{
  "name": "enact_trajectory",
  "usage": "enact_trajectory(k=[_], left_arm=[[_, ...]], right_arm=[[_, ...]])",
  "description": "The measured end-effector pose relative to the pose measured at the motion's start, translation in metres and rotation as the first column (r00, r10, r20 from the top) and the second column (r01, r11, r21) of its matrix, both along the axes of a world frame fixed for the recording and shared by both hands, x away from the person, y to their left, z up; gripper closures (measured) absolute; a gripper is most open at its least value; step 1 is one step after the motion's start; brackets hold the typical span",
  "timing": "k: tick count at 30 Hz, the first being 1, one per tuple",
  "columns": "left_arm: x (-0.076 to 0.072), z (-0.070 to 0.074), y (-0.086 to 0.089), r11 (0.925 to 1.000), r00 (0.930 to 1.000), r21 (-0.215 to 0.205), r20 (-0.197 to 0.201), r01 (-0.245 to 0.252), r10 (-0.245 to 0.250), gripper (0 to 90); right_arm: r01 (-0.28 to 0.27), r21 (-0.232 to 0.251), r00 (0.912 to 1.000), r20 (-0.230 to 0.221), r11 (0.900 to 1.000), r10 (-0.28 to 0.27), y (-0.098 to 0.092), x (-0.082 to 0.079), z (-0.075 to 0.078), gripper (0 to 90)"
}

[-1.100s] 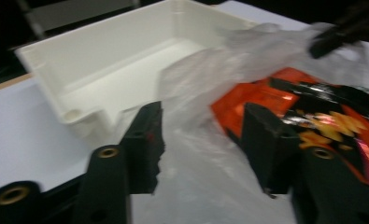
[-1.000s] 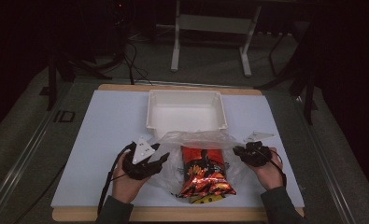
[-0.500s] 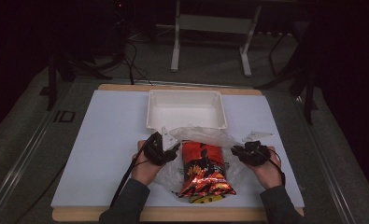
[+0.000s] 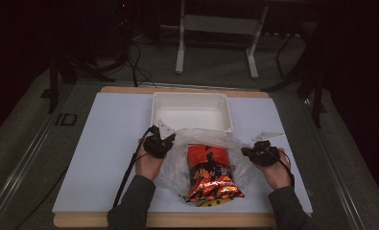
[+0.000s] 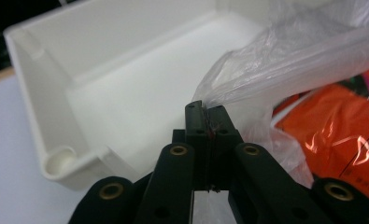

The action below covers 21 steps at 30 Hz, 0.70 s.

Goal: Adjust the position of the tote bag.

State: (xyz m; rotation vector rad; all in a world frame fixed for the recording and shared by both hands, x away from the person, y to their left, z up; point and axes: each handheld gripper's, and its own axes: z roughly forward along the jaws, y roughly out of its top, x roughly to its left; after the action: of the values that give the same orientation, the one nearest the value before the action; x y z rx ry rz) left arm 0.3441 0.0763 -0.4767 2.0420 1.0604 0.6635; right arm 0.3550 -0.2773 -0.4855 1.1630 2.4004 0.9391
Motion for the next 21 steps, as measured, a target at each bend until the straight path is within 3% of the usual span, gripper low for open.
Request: enact_trajectory(k=[2, 7, 13, 17, 21], left_arm=[[0.001, -0.007, -0.002, 0.9996, 0.9998, 0.029, -0.019, 0.003, -0.002, 86.6], [0.000, -0.023, -0.001, 0.9991, 0.9977, 0.041, -0.067, 0.007, -0.004, 85.1], [0.000, -0.029, -0.001, 0.9970, 0.9964, 0.078, -0.084, -0.006, 0.012, 81.9], [0.000, -0.030, -0.001, 0.9968, 0.9958, 0.079, -0.089, -0.015, 0.022, 80.0], [0.000, -0.025, 0.005, 0.9993, 0.9962, 0.036, -0.086, -0.011, 0.014, 68.9]], right_arm=[[0.013, -0.022, 0.9998, -0.012, 1.000, -0.013, 0.000, 0.003, -0.004, 89.8], [0.029, -0.044, 0.9979, -0.057, 0.999, -0.031, -0.003, 0.008, -0.017, 89.9], [0.033, -0.051, 0.9960, -0.082, 0.998, -0.037, -0.006, 0.007, -0.023, 89.9], [0.035, -0.051, 0.9957, -0.084, 0.998, -0.039, -0.007, 0.008, -0.025, 89.8], [0.033, -0.050, 0.9964, -0.077, 0.998, -0.037, -0.007, 0.007, -0.024, 88.8]])
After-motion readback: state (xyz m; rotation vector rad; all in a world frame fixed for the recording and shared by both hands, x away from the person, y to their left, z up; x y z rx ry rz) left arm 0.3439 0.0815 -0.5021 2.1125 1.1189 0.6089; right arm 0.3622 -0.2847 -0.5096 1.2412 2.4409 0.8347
